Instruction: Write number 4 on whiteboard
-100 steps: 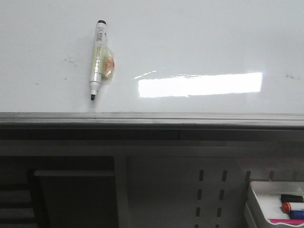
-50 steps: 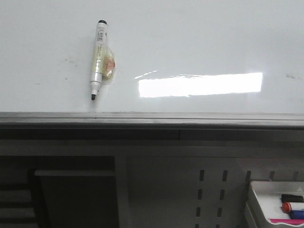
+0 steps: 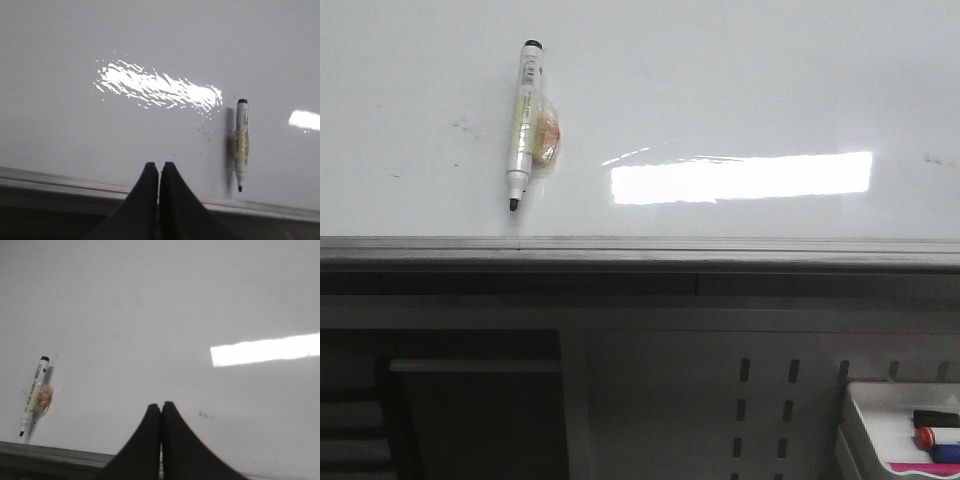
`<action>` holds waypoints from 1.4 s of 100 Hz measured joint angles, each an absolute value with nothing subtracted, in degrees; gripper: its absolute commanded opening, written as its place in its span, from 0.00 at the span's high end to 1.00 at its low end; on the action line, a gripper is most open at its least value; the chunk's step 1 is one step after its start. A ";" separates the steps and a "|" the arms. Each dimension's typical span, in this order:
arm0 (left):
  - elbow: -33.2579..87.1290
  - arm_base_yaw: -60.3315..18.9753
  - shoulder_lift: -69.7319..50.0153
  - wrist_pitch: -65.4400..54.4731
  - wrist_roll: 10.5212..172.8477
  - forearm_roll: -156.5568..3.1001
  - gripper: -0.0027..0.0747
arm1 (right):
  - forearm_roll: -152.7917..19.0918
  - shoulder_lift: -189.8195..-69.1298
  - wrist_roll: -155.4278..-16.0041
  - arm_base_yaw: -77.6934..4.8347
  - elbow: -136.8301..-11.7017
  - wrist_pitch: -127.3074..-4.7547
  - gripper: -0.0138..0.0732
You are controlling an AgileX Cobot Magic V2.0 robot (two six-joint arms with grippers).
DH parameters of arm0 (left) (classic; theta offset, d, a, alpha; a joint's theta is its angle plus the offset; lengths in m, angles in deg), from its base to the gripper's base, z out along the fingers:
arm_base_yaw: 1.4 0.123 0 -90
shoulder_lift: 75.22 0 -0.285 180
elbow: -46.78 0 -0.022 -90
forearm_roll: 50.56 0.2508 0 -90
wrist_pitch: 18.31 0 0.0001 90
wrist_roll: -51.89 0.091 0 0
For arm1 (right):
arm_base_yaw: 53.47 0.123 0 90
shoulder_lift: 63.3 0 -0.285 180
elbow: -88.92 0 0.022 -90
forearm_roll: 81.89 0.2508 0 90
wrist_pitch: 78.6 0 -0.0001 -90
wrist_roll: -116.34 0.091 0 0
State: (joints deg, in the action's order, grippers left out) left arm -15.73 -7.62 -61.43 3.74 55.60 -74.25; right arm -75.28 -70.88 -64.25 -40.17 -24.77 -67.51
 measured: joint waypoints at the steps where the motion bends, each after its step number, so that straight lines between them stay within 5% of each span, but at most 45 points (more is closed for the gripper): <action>1: -14.93 -7.62 -60.98 4.10 55.72 -73.94 0.99 | -75.50 -71.05 -64.25 -40.17 -25.31 -67.35 0.89; 10: -10.25 -7.62 -54.72 8.46 59.26 -71.83 0.95 | -77.19 -73.38 -64.25 -40.17 -28.11 -66.12 0.89; 18: -7.37 -7.62 -49.21 11.09 62.94 -71.71 0.79 | -77.35 -76.21 -64.25 -40.17 -29.52 -65.39 0.87; 30: -5.12 -8.17 -41.40 12.29 67.31 -74.42 0.46 | -77.35 -80.03 -64.25 -40.17 -30.97 -64.82 0.69; 36: -4.46 -9.75 -38.72 12.29 69.35 -77.11 0.38 | -77.08 -81.53 -64.25 -40.17 -31.92 -64.59 0.55; 51: -3.13 -15.28 -32.18 11.09 78.30 -86.93 0.47 | -75.28 -84.80 -64.25 -40.17 -34.01 -62.32 0.35; 95: 6.08 -33.33 -8.54 -3.85 85.10 -98.36 0.49 | -74.88 -87.50 -64.25 -40.17 -35.00 -61.11 0.35; 140: 12.06 -35.57 10.27 -9.45 85.14 -98.93 0.49 | -74.75 -87.50 -64.25 -40.17 -35.00 -60.65 0.35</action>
